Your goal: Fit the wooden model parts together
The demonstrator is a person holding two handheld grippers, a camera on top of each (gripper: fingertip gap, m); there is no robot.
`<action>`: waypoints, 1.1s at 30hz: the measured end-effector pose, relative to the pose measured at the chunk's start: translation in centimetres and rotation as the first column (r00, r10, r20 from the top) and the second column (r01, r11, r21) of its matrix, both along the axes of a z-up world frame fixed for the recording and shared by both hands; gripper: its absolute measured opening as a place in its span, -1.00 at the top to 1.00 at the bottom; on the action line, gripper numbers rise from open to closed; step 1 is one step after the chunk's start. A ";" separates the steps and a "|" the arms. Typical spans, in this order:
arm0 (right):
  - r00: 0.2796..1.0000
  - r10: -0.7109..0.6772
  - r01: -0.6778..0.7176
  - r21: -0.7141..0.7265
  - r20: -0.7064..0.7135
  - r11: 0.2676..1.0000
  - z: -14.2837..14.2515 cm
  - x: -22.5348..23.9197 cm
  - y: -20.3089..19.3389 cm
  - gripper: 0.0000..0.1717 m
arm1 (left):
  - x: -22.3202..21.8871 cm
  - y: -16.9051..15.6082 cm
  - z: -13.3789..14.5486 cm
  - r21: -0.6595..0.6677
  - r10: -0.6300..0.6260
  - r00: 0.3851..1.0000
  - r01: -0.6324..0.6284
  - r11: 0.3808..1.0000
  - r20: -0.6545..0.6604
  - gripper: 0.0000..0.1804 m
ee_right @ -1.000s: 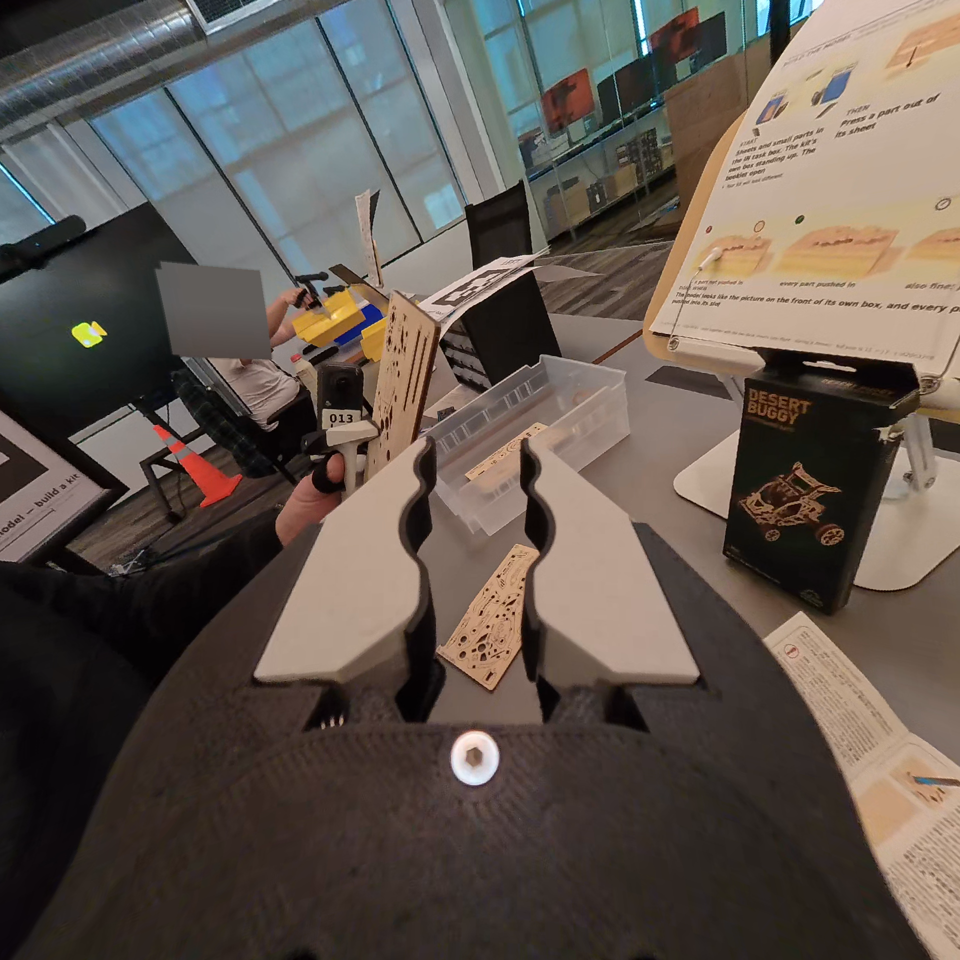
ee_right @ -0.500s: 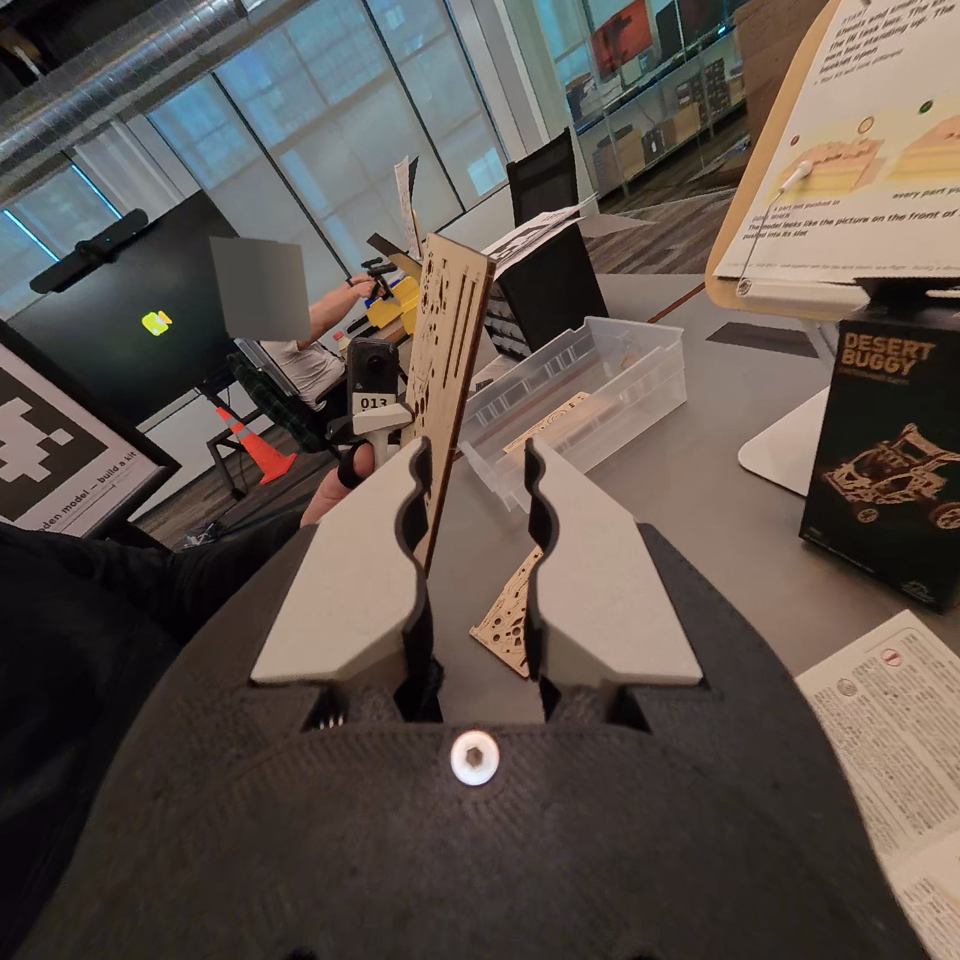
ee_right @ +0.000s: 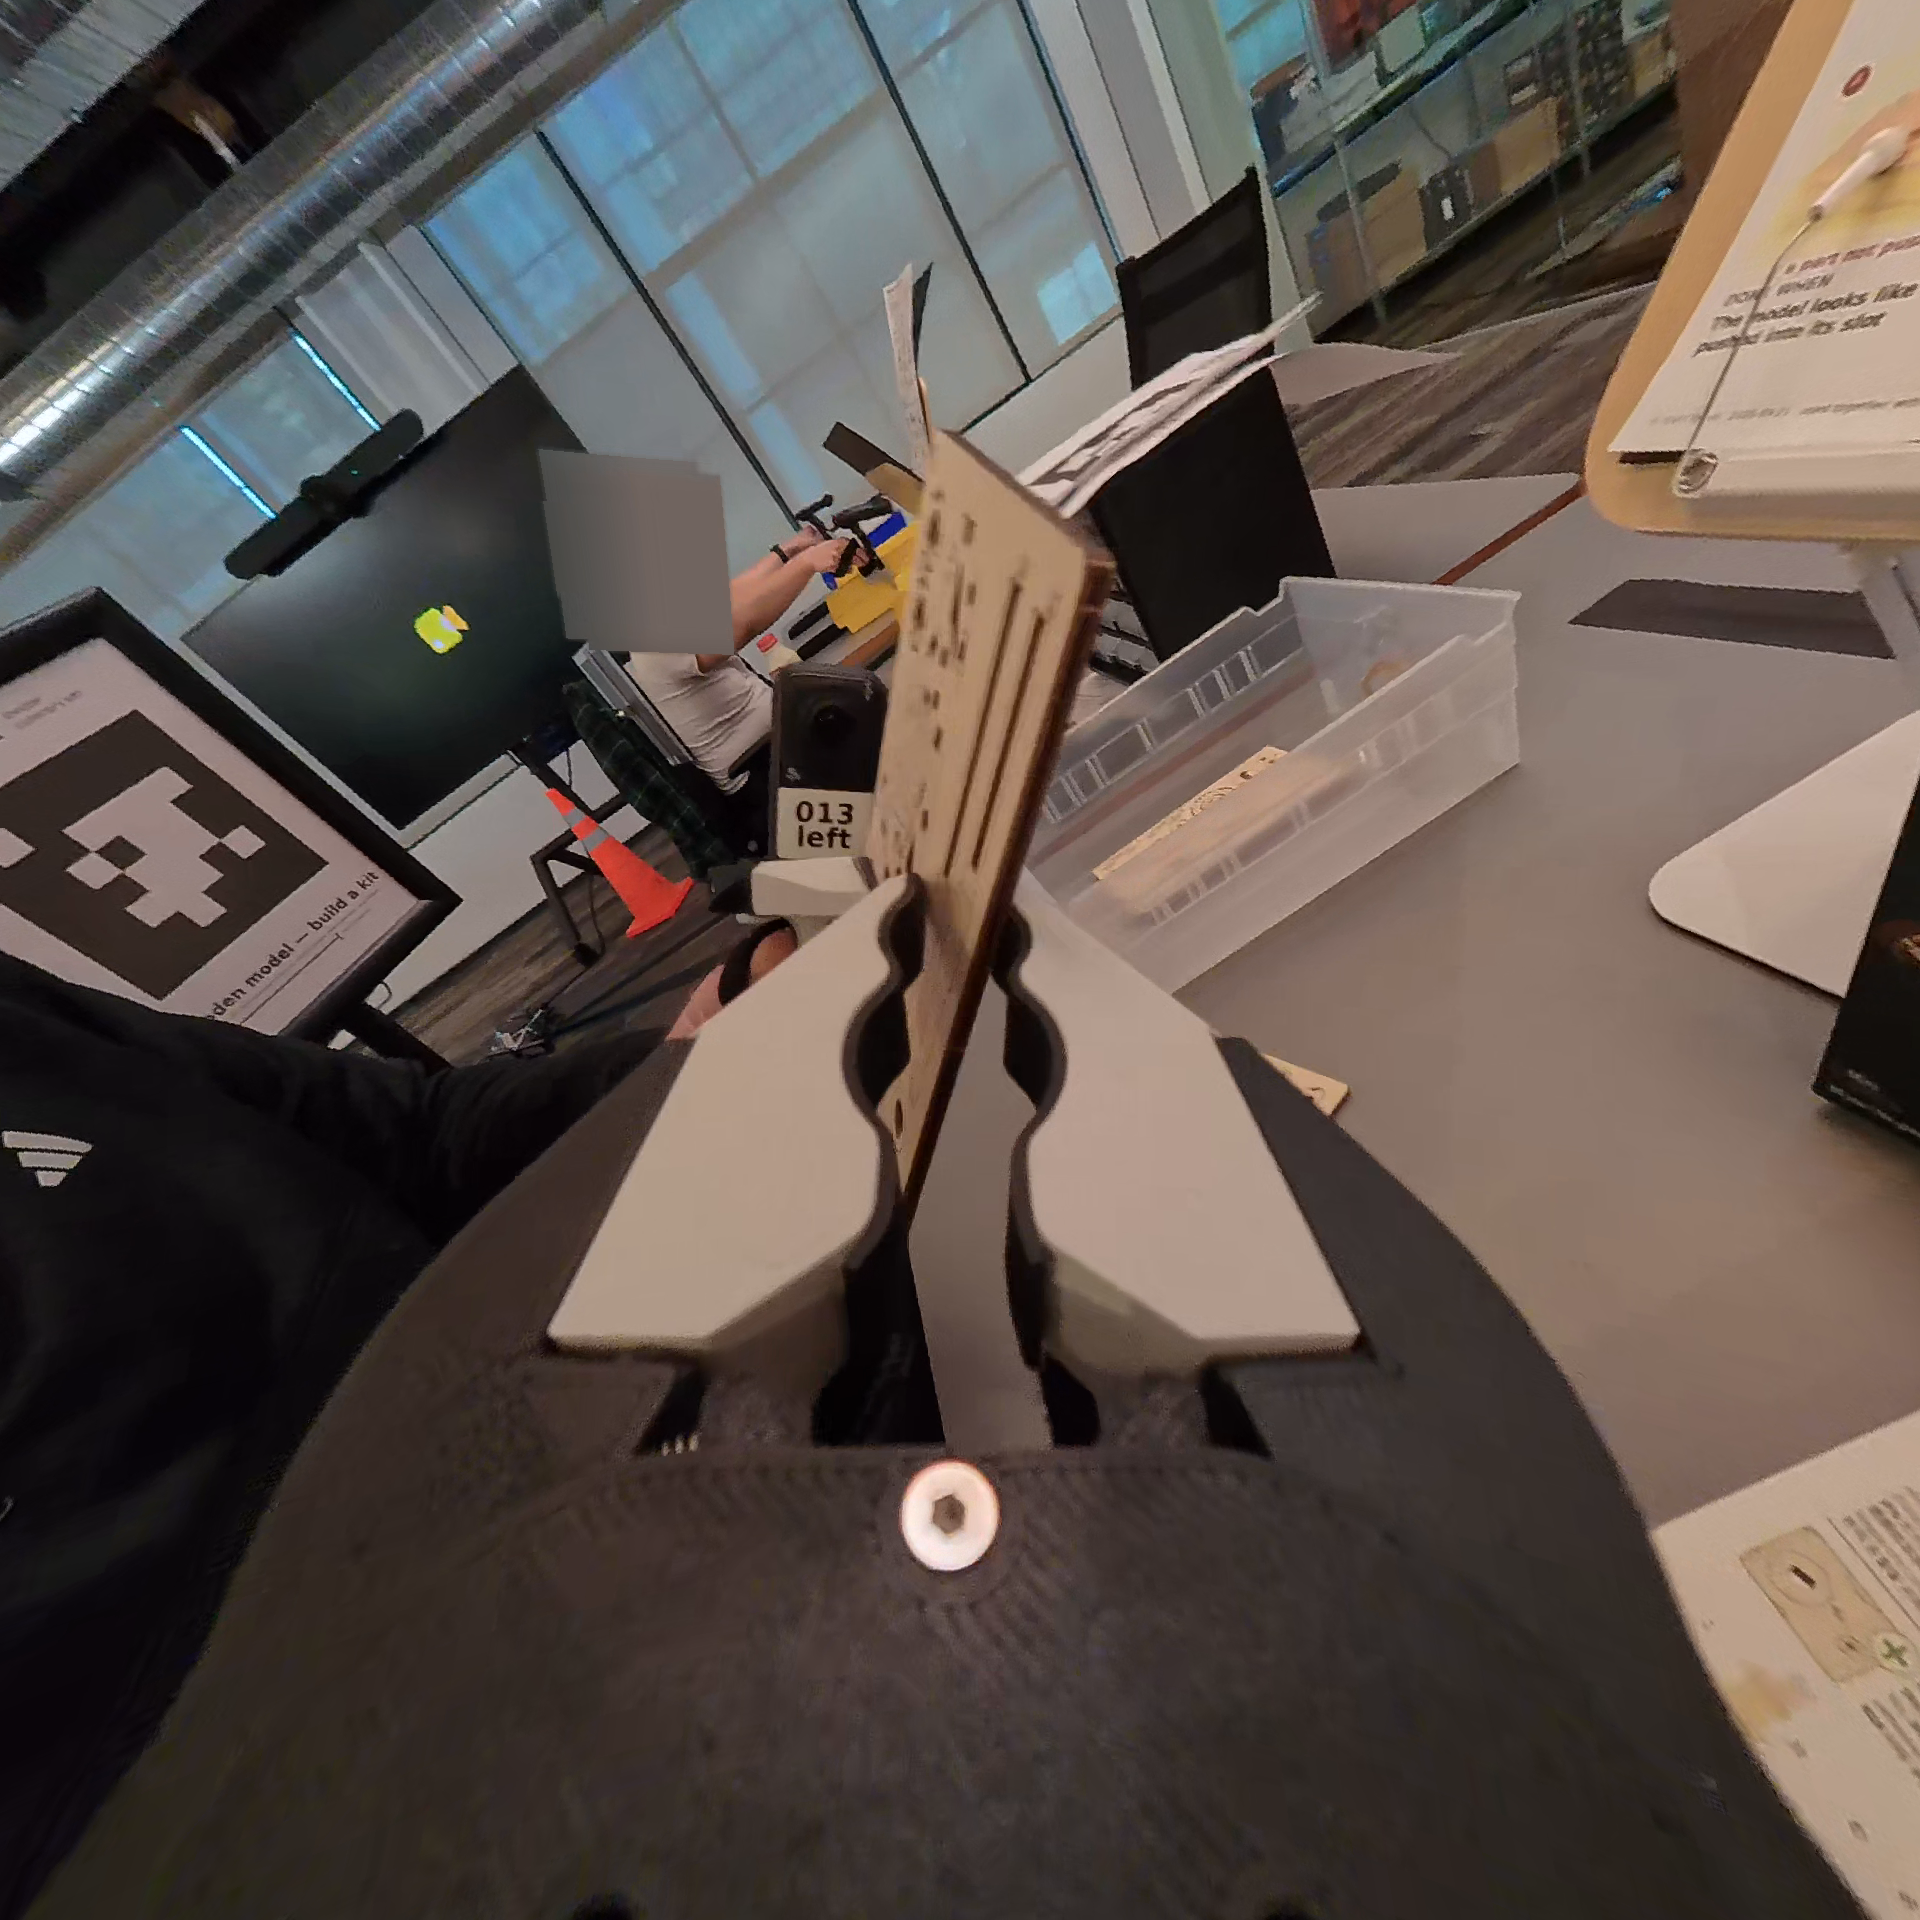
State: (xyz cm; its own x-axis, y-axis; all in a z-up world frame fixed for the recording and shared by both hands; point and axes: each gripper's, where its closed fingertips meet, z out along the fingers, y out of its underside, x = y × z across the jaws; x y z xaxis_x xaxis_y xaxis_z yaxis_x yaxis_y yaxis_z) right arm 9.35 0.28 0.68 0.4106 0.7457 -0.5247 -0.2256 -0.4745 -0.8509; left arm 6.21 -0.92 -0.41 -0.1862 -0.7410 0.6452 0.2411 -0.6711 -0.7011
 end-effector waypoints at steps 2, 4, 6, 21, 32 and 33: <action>0.999 0.012 -0.012 0.013 -0.030 1.000 0.3 -0.1 -0.1 0.93 | 0.1 -0.2 -0.1 -0.011 -0.015 1.000 0.015 1.000 0.010 0.98; 0.998 0.035 -0.035 0.004 -0.055 0.999 0.4 -0.2 -0.3 0.96 | 0.1 -0.1 -0.2 -0.019 -0.016 1.000 0.016 1.000 0.003 0.97; 0.995 0.053 -0.053 -0.007 -0.083 0.999 0.5 -0.2 -0.4 0.98 | 0.2 -0.1 -0.3 -0.024 -0.023 1.000 0.022 0.999 -0.007 0.95; 0.988 0.049 -0.056 -0.045 -0.147 0.997 0.1 0.5 0.0 0.98 | -4.7 5.0 -0.6 0.144 0.200 0.963 -0.175 0.974 -0.182 0.71; 0.986 0.048 -0.064 -0.094 -0.157 0.994 -1.6 0.4 0.6 0.98 | -22.8 18.0 -8.5 0.392 0.603 0.373 -0.504 0.770 -0.705 0.05; 0.987 0.049 -0.065 -0.098 -0.151 0.993 -1.8 0.3 0.6 0.98 | -23.6 18.5 -9.8 0.388 0.584 0.323 -0.503 0.773 -0.745 -0.02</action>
State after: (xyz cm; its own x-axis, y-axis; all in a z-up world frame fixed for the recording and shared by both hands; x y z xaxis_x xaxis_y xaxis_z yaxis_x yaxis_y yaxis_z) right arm 9.64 0.88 -1.14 0.2809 0.7050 -0.6512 -0.3156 -0.5729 -0.7564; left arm -17.43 17.60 -10.19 0.8299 -0.5203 0.2015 -0.1472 -0.5525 -0.8204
